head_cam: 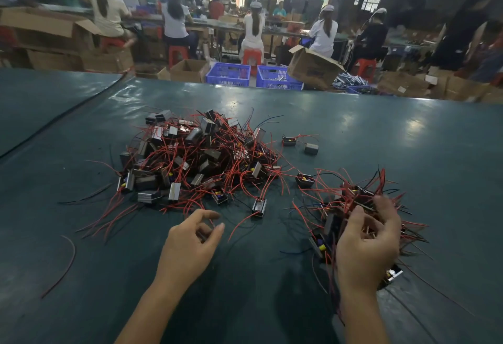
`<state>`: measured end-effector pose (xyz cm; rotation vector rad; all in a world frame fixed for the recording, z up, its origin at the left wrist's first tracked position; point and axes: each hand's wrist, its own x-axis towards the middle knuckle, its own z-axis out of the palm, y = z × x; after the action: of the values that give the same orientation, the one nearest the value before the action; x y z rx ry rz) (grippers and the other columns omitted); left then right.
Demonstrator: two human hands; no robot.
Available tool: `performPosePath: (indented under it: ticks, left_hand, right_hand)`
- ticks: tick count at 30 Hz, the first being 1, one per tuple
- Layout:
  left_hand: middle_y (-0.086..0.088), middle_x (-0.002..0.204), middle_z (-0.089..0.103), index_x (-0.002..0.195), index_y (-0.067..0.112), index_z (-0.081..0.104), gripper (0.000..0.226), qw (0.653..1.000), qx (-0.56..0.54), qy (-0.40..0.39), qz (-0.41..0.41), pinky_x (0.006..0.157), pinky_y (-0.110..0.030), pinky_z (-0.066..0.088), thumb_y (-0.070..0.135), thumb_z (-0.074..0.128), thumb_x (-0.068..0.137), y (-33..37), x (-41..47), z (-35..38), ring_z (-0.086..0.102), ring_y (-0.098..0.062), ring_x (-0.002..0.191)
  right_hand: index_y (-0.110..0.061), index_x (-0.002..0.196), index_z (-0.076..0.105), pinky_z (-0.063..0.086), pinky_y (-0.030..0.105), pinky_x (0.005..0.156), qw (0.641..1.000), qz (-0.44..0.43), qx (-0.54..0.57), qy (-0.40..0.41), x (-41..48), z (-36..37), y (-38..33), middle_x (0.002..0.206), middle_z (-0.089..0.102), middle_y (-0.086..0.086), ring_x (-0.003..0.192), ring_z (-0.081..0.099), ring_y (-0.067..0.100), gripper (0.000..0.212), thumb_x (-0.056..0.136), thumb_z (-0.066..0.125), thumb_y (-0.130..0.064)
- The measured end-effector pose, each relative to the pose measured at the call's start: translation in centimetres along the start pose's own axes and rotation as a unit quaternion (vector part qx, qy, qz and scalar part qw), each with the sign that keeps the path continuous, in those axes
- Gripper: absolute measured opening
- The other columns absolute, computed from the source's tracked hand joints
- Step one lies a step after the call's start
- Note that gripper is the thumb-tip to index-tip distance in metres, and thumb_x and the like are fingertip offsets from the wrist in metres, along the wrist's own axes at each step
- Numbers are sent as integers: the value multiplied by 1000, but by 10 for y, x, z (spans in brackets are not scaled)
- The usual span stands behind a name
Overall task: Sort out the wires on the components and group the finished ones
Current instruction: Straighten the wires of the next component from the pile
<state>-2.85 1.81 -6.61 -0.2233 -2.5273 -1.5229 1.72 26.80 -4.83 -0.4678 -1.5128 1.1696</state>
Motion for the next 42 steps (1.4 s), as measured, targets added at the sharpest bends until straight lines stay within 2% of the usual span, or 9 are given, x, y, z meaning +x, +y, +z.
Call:
performPosePath:
  ticks: [3,9,12,17,25,28,31,34,42]
  left_hand:
    - [20,74,64,93,35,63,14,999,43,-11,7,60,-30,52,37,73,83,0,-2,3,54,-6,54]
    - [13,81,62,99,30,72,20,981,177,-43,60,65,-29,50,45,63,89,1,-13,23,57,-5,72]
    - [12,75,66,87,26,75,12,990,124,-32,63,64,-31,52,33,66,91,4,-14,24,61,-6,70]
    - [1,59,64,70,18,72,19,994,-58,-81,34,52,-18,42,13,69,88,14,-14,20,53,-3,52]
    - [-5,61,65,68,5,69,37,945,-212,-249,-12,60,-20,46,34,57,90,27,-15,14,59,-13,59]
    - [-9,60,67,64,8,70,69,960,-234,-145,-46,47,-15,41,56,34,98,26,-12,9,56,-12,48]
    - [-1,64,68,65,19,69,59,996,-81,-49,0,58,-27,50,64,41,90,10,-5,0,61,-12,56]
    - [2,64,66,67,23,68,51,992,36,-117,8,65,-39,51,67,46,80,2,-3,-6,61,-16,62]
    - [-6,70,71,78,22,74,24,969,-62,-238,-6,58,-32,51,37,61,92,12,-9,6,60,-11,56]
  right_hand:
    - [-9,147,34,56,22,75,1000,5,-17,-26,-6,2,-3,149,34,9,113,58,16,62,92,63,-6]
    - [1,132,52,30,33,112,972,-182,-104,-102,-42,20,-23,145,43,22,136,39,28,47,87,62,-7]
    - [-4,127,57,35,32,109,965,-209,-62,-143,-55,22,-23,138,50,16,133,44,21,37,90,58,-12]
    - [-16,134,53,50,40,96,929,-20,-108,-353,-67,25,-14,127,52,-7,115,55,12,36,98,53,-16]
    - [-20,131,59,34,15,103,847,-34,-158,-506,-65,22,-9,131,53,-13,122,47,7,38,96,49,-8]
    - [-18,122,67,28,6,99,831,-52,-195,-518,-66,21,-5,133,51,-16,122,44,7,42,87,51,-1]
    - [-19,126,65,34,15,102,818,-91,-218,-524,-68,20,0,135,48,-14,122,43,8,44,84,57,-10]
    - [-17,120,69,42,22,98,836,-97,-211,-496,-71,20,2,127,51,-9,114,50,12,31,90,63,-19]
    - [-7,102,77,54,29,80,902,-77,-172,-389,-69,24,4,102,60,1,92,63,17,15,91,67,-13]
